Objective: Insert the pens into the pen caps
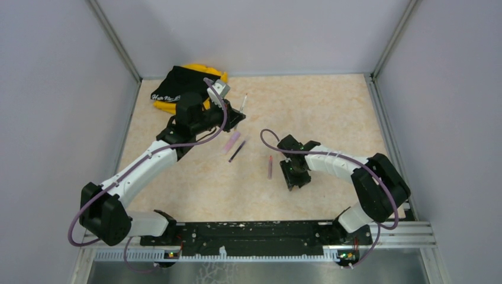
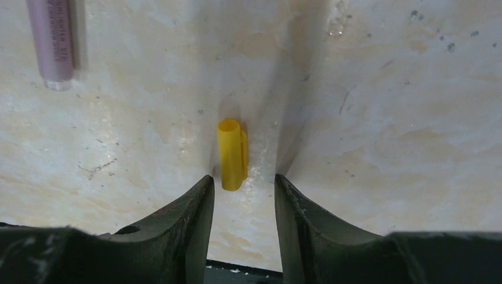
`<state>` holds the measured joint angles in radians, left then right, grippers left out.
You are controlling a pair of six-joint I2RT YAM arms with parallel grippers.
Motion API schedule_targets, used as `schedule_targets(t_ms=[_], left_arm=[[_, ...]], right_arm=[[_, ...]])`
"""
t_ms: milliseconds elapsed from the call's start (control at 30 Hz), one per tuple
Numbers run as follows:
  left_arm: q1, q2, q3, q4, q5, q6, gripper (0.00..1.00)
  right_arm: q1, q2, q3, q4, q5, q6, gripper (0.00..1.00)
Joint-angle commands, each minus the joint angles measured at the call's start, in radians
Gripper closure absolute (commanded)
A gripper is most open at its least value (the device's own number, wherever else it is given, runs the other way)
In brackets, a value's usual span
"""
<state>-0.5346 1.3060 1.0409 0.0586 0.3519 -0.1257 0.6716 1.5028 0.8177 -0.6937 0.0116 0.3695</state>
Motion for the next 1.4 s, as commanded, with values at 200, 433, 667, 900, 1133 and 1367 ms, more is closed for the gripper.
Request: schedule_targets(t_ms=[200,433,667,900,1133,1367], left_arm=[[0.007,-0.016,0.015,0.001,0.018,0.009,1.0],[0.008,-0.019,0.016,0.001,0.018,0.009,1.0],[0.012,-0.023,0.015,0.001,0.013,0.009,1.0],[0.016,-0.023,0.015,0.001,0.016,0.007,1.0],[0.018,-0.025,0.013,0.001,0.012,0.01,1.0],[0.019,-0.025,0.013,0.0,0.006,0.012,1.0]], right_arm=[[0.011,-0.04,0.022,-0.106,0.098,0.038,0.59],[0.009,-0.025,0.039,-0.094,0.142,0.056,0.59],[-0.003,0.005,0.066,-0.05,0.157,0.075,0.59],[-0.041,0.023,0.082,-0.009,0.177,0.088,0.58],[-0.073,0.063,0.101,0.004,0.208,0.073,0.58],[-0.089,0.11,0.144,0.02,0.224,0.052,0.58]])
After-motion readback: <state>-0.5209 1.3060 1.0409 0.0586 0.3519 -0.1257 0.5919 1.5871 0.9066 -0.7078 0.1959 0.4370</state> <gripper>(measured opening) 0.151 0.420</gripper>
